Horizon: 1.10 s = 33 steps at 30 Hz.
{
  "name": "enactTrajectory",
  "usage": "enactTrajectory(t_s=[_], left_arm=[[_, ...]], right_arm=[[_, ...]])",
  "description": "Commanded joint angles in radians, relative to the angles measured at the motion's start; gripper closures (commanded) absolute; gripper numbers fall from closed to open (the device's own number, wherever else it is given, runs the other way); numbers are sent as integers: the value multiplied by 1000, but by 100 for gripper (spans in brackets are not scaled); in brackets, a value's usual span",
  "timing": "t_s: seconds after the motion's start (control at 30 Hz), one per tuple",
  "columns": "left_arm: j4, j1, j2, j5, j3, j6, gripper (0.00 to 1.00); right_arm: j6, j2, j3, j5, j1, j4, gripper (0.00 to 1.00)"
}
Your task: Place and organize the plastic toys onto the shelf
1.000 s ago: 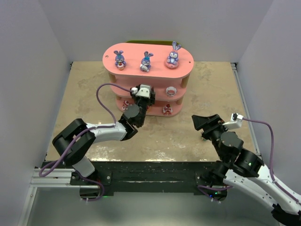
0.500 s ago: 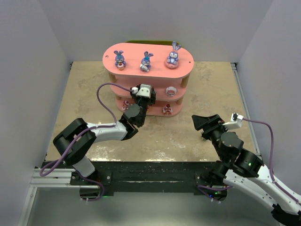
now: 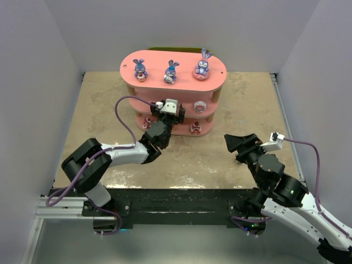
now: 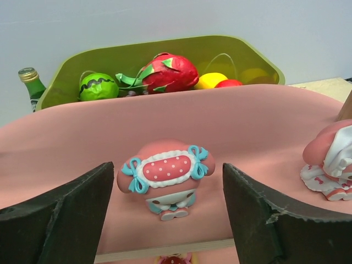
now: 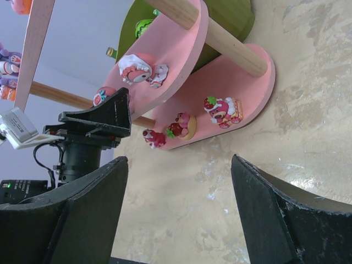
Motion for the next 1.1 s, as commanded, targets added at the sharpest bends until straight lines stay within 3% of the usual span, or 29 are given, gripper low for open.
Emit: enactTrajectory(t_s=[0.0,0.2,0.43,0.57,0.7,0.83,1.07], left_arm=[[24,4,-53,-28,-2,-11,11],[-85,2,-171,-26,-67,-89,1],[-215,2,-372,17,-134,-182,1],[-372,1,-504,6,-171,-244,0],[-550,1,-660,-18,-185,-357,1],[-728,1,-777,6,-165,-457,1],[-962,1,-783,15,-79,-511,1]], right_arm=[[1,11,11,17,-1,12,21],[32,51,33,72,0,-79,19],[113,114,24,152,0,-224,18],[210,202,44,274,-1,-355,19],[265,400,103,337,-3,-456,19],[244,541,105,309,-87,-417,18],[129,598,45,216,-274,-280,18]])
